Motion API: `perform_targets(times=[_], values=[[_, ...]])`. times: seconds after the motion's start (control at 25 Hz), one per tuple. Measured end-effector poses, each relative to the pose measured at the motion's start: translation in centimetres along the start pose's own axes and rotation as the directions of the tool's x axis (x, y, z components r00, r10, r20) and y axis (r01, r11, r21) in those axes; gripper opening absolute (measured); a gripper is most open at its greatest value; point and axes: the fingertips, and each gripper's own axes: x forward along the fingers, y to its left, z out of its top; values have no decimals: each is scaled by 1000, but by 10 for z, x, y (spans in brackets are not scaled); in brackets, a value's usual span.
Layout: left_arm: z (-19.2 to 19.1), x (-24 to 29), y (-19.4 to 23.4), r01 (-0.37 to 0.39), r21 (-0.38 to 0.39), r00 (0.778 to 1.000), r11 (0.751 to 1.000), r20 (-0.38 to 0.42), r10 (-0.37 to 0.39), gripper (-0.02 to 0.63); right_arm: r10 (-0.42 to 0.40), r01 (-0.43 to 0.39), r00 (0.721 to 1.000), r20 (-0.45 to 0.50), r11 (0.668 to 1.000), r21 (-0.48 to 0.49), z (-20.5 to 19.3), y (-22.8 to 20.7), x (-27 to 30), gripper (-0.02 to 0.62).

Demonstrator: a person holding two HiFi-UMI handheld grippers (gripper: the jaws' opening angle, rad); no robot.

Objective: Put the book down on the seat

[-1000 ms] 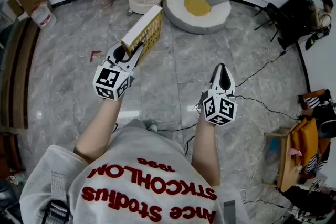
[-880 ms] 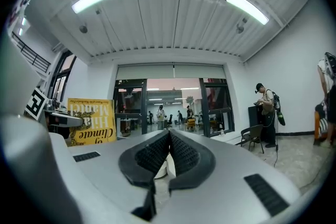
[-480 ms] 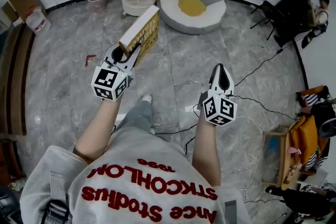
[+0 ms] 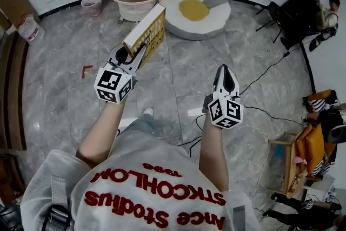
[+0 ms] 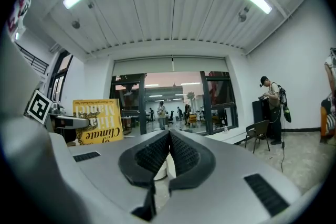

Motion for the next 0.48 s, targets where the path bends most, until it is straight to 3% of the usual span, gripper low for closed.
perform_targets(times=[0.48], values=[[9, 110, 60, 68, 17, 998, 998, -3, -68, 146, -33, 32, 999, 21, 999, 24, 5, -5, 110, 25]])
